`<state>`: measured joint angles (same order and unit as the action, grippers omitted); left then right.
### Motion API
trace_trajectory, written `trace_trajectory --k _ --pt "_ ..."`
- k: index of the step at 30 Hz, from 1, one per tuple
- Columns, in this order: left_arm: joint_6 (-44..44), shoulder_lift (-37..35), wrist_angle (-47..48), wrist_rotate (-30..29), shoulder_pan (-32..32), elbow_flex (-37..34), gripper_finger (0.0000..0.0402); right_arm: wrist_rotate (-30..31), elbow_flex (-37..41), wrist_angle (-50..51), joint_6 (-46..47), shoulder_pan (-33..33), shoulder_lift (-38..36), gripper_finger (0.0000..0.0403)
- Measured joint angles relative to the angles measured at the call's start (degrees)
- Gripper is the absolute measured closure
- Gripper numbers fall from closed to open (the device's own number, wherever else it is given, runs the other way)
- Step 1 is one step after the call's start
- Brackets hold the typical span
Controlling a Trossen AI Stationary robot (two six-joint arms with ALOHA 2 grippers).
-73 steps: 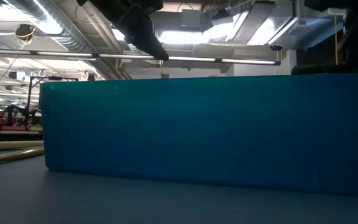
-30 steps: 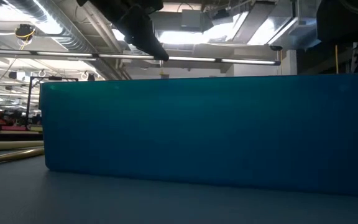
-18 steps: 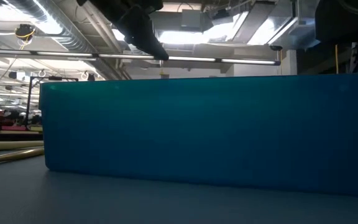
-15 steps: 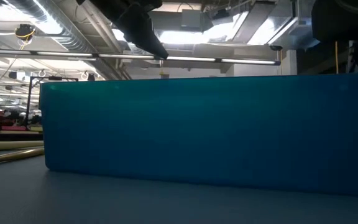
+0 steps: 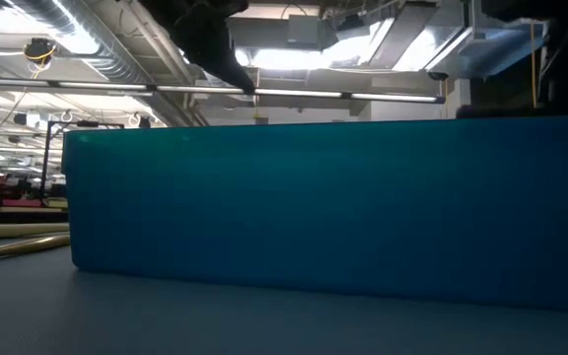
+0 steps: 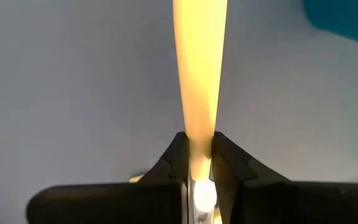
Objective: Sort silverware by color (type)
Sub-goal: Put the yellow knife into the green bin
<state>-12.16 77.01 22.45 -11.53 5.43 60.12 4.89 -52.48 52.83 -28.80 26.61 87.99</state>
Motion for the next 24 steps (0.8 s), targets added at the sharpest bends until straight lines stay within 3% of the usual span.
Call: trace_trajectory --k 17,24 --pt "0.0 -4.1 9.0 0.0 0.0 0.1 0.0292 0.8 -13.1 5.8 4.8 0.0 -0.1 0.0373" --pt "2.2 -5.0 14.4 0.1 0.0 0.1 0.0292 1.6 -18.8 6.4 5.8 -4.4 -0.1 0.0373"
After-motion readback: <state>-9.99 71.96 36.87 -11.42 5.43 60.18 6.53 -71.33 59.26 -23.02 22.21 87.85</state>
